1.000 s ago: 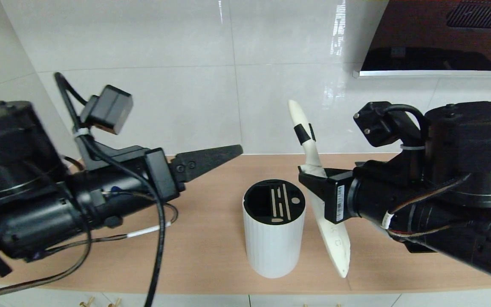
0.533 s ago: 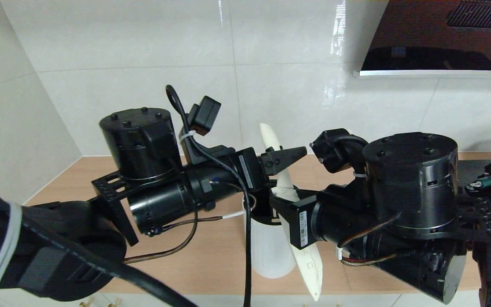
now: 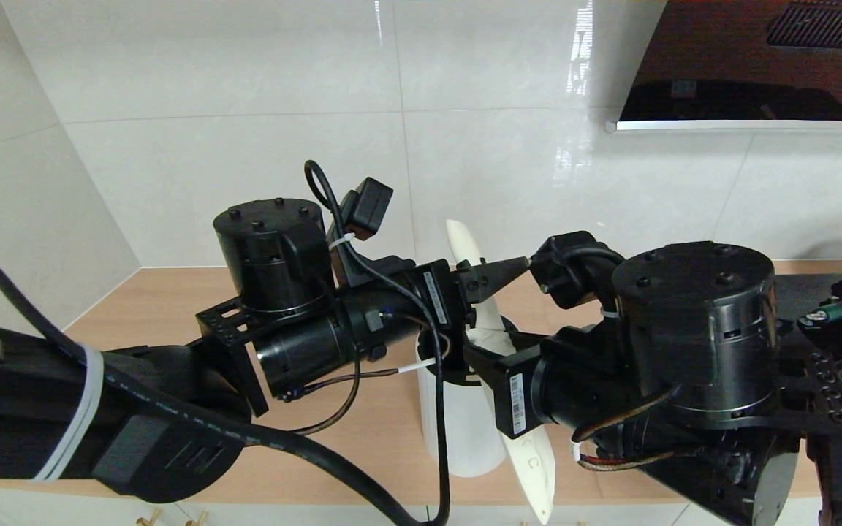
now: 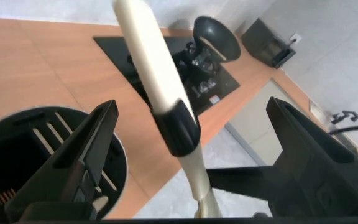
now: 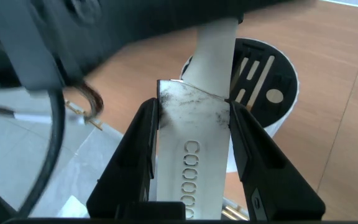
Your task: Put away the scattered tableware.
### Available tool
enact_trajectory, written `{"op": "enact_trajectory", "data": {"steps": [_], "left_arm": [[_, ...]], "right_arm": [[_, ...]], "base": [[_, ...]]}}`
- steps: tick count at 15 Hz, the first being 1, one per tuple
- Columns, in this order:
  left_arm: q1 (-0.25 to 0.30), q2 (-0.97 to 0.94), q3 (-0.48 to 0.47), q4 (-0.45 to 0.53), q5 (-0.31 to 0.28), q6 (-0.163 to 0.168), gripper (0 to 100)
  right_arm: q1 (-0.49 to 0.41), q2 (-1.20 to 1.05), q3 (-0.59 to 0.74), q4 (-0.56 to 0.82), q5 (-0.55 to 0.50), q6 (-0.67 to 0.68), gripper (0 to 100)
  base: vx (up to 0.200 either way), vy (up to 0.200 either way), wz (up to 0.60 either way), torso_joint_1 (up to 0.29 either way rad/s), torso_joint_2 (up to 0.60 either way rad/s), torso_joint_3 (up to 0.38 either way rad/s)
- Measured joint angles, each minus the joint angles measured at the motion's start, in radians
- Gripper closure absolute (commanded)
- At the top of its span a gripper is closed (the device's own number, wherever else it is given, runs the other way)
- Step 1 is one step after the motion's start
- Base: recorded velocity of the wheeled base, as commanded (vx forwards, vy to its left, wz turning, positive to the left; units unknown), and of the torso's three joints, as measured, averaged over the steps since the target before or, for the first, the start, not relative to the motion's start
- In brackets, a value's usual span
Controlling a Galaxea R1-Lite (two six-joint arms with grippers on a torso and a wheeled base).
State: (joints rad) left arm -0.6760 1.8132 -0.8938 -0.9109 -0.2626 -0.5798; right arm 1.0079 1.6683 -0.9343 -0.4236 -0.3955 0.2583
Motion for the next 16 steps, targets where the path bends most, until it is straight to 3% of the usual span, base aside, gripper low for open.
{"op": "enact_trajectory", "data": {"steps": [9, 10, 16], "left_arm": [[0.006, 0.003, 0.01, -0.003, 0.0, 0.012, 0], [0.006, 0.004, 0.01, -0.003, 0.001, 0.013, 100], [0.004, 0.011, 0.014, -0.01, 0.0, 0.021, 100]], "right_arm": [[0.004, 0.0, 0.009, 0.001, -0.002, -0.002, 100], [0.004, 0.0, 0.01, 0.001, -0.002, -0.002, 100], [0.005, 0.001, 0.01, 0.003, -0.008, -0.001, 100]], "base": [[0.0, 0.0, 0.0, 0.0, 0.0, 0.0], [0.0, 0.0, 0.0, 0.0, 0.0, 0.0], [0.0, 0.0, 0.0, 0.0, 0.0, 0.0]]}}
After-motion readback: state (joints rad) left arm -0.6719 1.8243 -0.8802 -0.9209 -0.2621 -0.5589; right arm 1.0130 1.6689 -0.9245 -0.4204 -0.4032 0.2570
